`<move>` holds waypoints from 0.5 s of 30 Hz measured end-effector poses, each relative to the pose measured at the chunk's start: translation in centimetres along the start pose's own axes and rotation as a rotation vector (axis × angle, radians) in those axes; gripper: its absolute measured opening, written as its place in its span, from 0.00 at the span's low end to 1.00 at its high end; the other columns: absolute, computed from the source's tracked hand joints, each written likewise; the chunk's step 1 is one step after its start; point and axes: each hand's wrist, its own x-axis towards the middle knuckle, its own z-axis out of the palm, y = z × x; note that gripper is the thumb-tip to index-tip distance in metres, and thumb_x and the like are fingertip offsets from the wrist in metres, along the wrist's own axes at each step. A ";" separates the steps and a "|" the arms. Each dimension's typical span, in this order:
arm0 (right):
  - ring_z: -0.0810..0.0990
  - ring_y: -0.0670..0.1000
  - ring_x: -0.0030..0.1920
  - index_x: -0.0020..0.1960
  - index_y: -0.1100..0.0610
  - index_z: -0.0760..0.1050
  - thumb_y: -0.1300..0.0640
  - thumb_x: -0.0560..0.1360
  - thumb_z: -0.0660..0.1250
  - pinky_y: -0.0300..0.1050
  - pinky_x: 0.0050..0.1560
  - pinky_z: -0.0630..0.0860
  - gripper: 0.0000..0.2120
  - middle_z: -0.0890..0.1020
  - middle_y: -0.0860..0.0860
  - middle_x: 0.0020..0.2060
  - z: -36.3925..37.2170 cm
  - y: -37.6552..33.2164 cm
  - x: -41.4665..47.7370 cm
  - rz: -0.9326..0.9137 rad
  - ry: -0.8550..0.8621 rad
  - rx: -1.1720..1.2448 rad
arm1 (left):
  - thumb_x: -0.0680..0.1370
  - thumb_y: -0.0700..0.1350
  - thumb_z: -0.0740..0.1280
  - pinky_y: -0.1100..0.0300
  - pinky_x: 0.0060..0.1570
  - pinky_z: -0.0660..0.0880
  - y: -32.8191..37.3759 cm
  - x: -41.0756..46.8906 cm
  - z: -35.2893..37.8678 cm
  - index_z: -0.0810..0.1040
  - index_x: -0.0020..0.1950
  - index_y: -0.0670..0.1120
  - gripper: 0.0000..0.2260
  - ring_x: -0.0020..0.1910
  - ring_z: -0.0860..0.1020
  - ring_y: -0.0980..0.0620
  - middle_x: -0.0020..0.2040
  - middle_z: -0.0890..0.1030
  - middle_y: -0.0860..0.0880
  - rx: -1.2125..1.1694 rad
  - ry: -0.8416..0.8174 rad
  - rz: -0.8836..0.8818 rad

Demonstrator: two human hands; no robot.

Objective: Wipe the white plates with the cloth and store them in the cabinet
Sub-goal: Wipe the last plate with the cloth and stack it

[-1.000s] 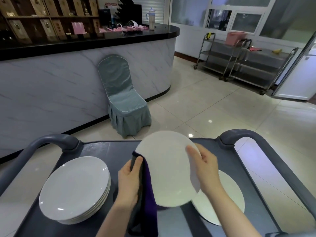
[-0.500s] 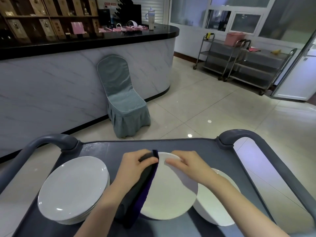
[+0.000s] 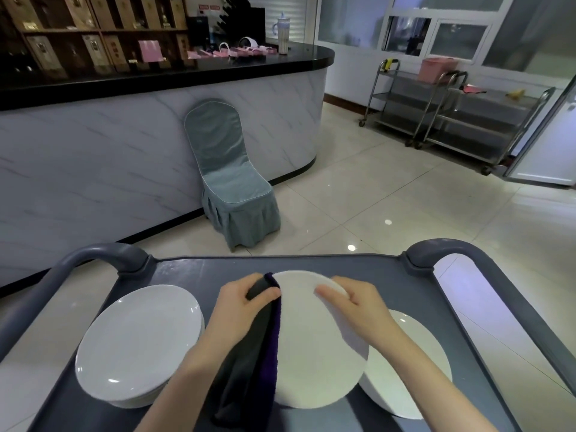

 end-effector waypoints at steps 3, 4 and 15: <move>0.68 0.42 0.30 0.30 0.43 0.69 0.52 0.79 0.67 0.35 0.34 0.63 0.20 0.71 0.41 0.26 0.7 -0.7 0.1 -0.076 -0.120 -0.136 | 0.75 0.43 0.73 0.72 0.40 0.70 0.3 0.3 0.3 0.81 0.40 0.55 0.07 0.38 0.77 0.64 0.36 0.82 0.60 0.079 -0.139 0.097; 0.69 0.41 0.31 0.31 0.44 0.73 0.52 0.79 0.67 0.34 0.35 0.64 0.18 0.73 0.42 0.27 0.4 -0.7 0.1 -0.076 -0.108 -0.138 | 0.75 0.43 0.72 0.72 0.42 0.71 0.1 0.0 0.4 0.82 0.43 0.54 0.06 0.40 0.79 0.64 0.39 0.83 0.59 0.034 -0.116 0.079; 0.70 0.43 0.33 0.37 0.61 0.73 0.53 0.80 0.67 0.37 0.36 0.66 0.16 0.73 0.47 0.30 -0.2 0.8 -0.5 0.109 0.100 0.066 | 0.79 0.44 0.68 0.69 0.44 0.74 -1.7 -1.3 0.8 0.80 0.45 0.49 0.03 0.41 0.80 0.60 0.41 0.84 0.55 -0.182 0.140 -0.125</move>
